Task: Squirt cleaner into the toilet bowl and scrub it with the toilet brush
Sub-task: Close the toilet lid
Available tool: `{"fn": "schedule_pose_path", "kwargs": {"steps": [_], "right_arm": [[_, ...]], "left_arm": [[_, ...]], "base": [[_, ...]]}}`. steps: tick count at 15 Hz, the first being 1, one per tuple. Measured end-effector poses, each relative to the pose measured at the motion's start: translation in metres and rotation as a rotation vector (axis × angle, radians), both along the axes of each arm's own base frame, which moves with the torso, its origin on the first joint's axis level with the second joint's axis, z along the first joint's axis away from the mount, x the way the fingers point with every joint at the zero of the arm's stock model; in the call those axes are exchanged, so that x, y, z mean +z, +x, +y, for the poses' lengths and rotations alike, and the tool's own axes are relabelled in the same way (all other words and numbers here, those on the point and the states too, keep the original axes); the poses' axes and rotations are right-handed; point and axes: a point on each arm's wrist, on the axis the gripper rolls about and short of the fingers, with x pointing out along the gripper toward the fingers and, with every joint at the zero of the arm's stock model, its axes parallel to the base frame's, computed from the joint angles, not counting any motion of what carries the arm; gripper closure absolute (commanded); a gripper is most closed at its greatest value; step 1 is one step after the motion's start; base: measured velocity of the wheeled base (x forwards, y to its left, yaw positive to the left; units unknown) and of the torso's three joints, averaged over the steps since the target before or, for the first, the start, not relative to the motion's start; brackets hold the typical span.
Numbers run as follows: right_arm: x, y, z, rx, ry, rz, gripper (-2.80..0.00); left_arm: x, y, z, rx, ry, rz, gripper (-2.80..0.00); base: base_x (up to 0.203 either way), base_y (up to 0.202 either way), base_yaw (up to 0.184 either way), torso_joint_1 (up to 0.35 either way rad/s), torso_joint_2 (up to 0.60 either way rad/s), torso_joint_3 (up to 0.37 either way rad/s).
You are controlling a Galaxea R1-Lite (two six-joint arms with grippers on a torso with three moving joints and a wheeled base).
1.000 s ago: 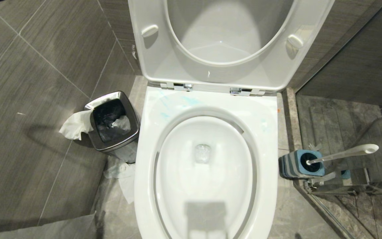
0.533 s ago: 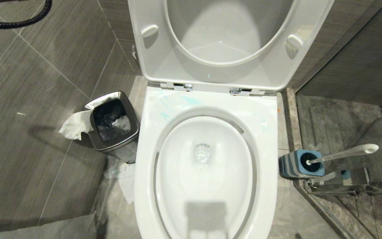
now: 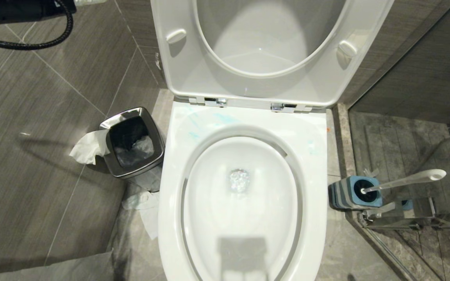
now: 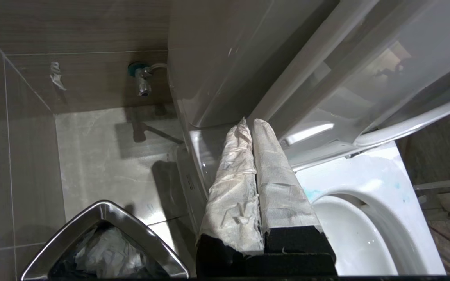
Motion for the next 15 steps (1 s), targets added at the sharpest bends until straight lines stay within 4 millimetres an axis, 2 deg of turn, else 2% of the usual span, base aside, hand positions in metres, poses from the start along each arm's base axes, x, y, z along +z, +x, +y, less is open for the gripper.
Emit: {"fn": "schedule_pose_path", "kwargs": {"steps": [3,8,15], "right_arm": [[0.0,0.0,0.0,0.0,0.0,0.0,0.0],[0.0,0.0,0.0,0.0,0.0,0.0,0.0],[0.0,0.0,0.0,0.0,0.0,0.0,0.0]], "left_arm": [[0.001,0.015,-0.001,-0.003,-0.003,-0.031,0.0],[0.002,0.045,-0.01,-0.136,-0.029,-0.168,0.0],[-0.005,0.064,-0.014,-0.189,-0.062,-0.188,0.0]], "base": [[0.0,0.0,0.0,0.0,0.0,0.0],[0.0,0.0,0.0,0.0,0.0,0.0],[0.0,0.0,0.0,0.0,0.0,0.0]]}}
